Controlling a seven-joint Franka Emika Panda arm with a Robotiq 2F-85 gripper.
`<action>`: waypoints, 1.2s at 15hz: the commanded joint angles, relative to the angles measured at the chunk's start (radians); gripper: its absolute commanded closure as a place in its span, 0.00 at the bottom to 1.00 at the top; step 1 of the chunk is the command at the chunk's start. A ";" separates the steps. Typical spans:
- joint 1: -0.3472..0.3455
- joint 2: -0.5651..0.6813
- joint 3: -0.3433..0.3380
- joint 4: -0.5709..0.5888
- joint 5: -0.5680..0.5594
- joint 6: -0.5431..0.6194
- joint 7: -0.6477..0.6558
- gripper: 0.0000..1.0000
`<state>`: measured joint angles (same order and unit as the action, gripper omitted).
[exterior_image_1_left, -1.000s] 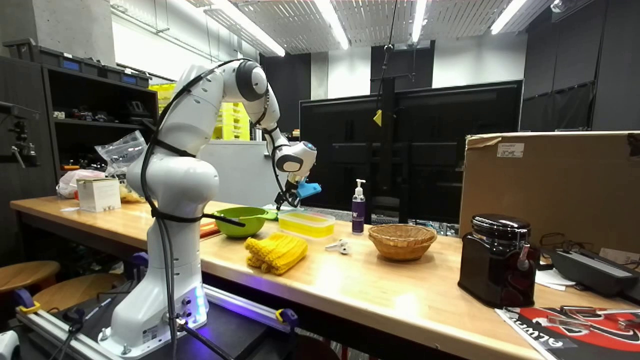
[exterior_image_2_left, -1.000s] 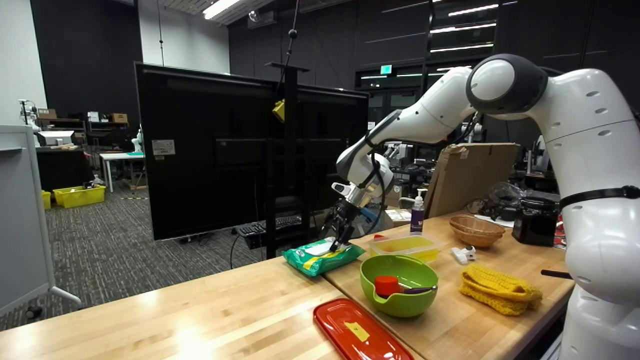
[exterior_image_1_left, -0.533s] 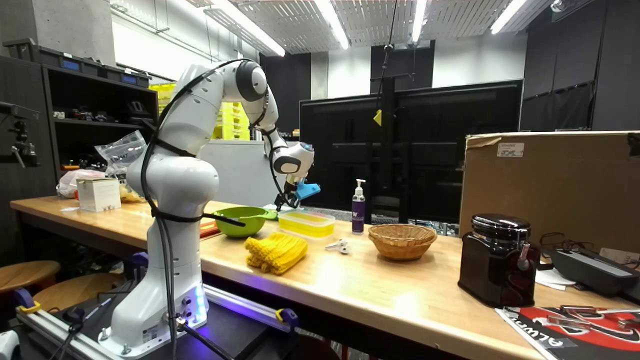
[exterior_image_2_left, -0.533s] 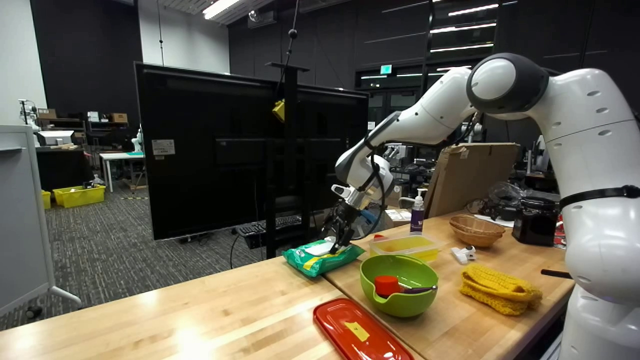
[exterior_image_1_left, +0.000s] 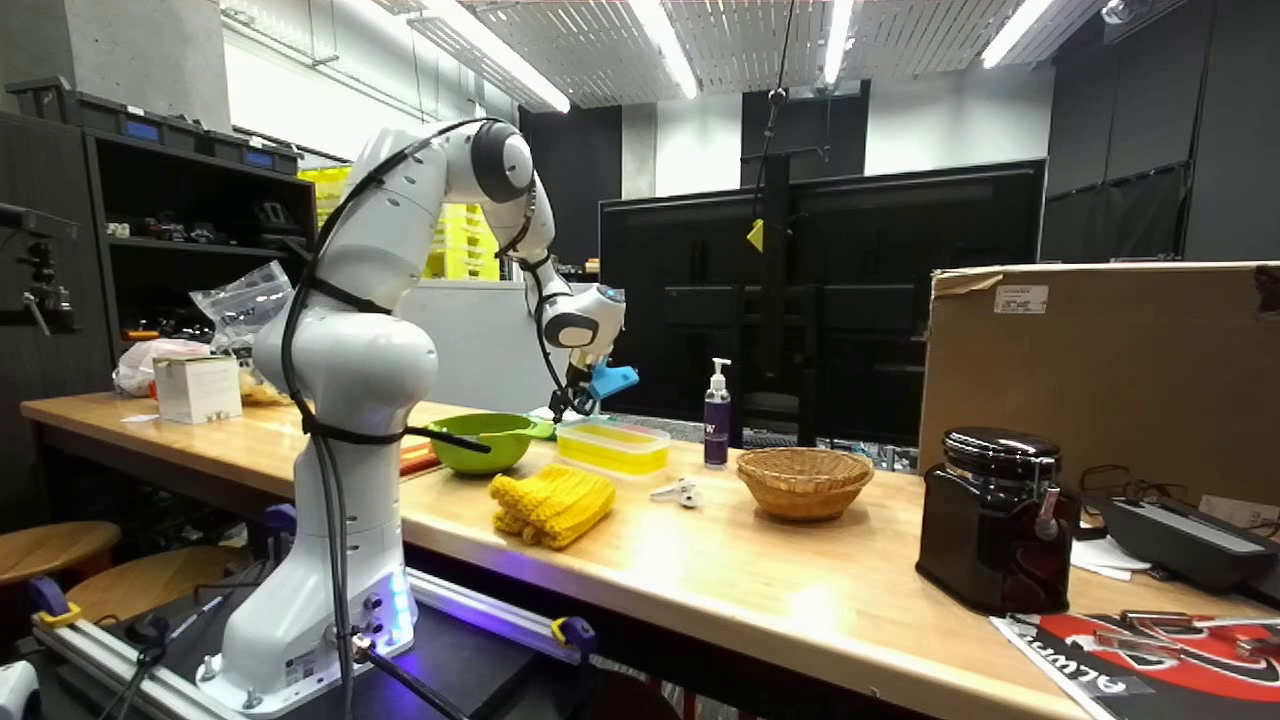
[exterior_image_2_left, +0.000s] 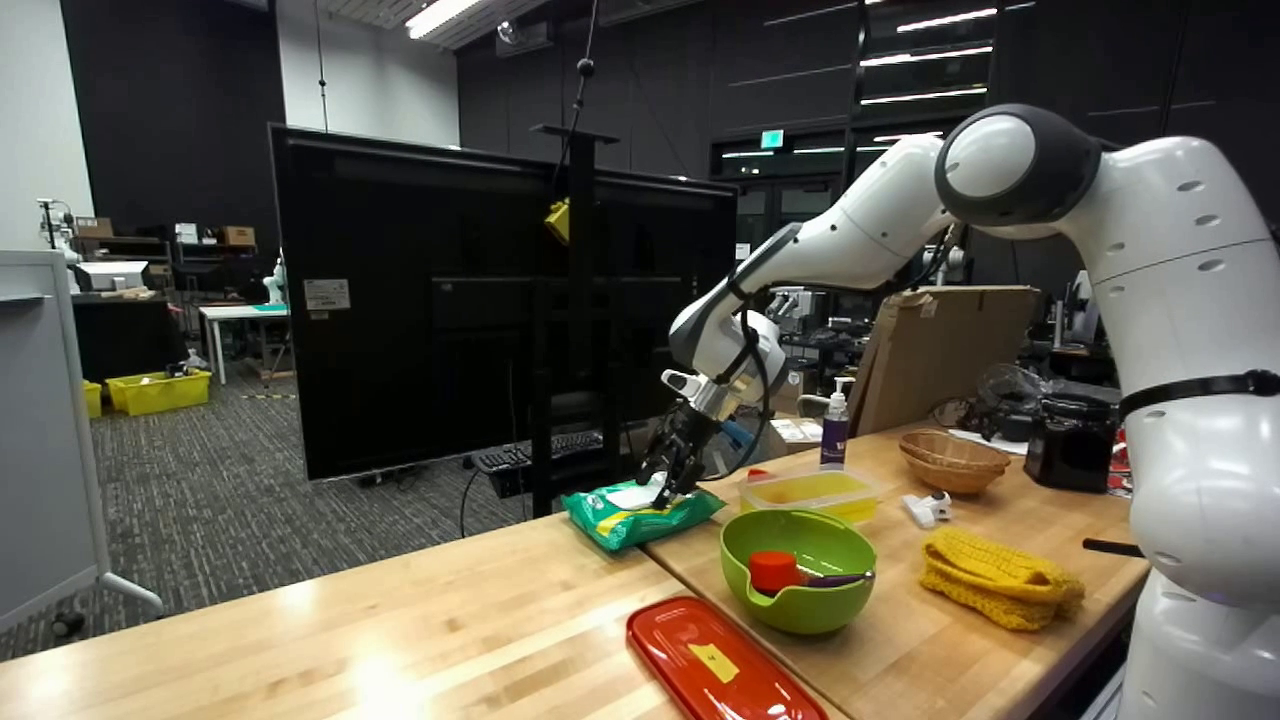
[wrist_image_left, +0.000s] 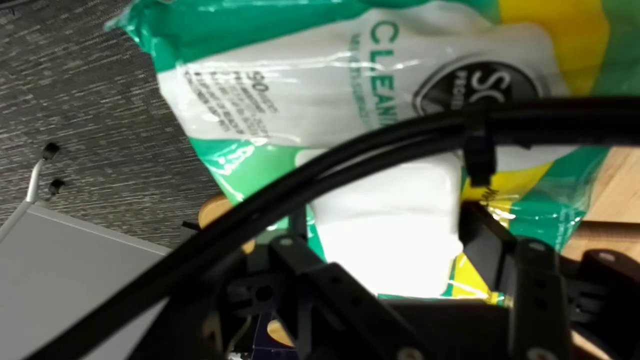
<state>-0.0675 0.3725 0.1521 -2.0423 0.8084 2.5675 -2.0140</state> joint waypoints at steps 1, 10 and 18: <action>-0.009 -0.030 0.017 -0.035 0.031 0.032 -0.029 0.57; -0.006 -0.040 0.015 -0.032 0.024 0.025 -0.028 0.95; -0.005 -0.042 0.009 -0.022 0.008 0.000 -0.019 0.96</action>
<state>-0.0676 0.3360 0.1590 -2.0446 0.8087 2.5678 -2.0184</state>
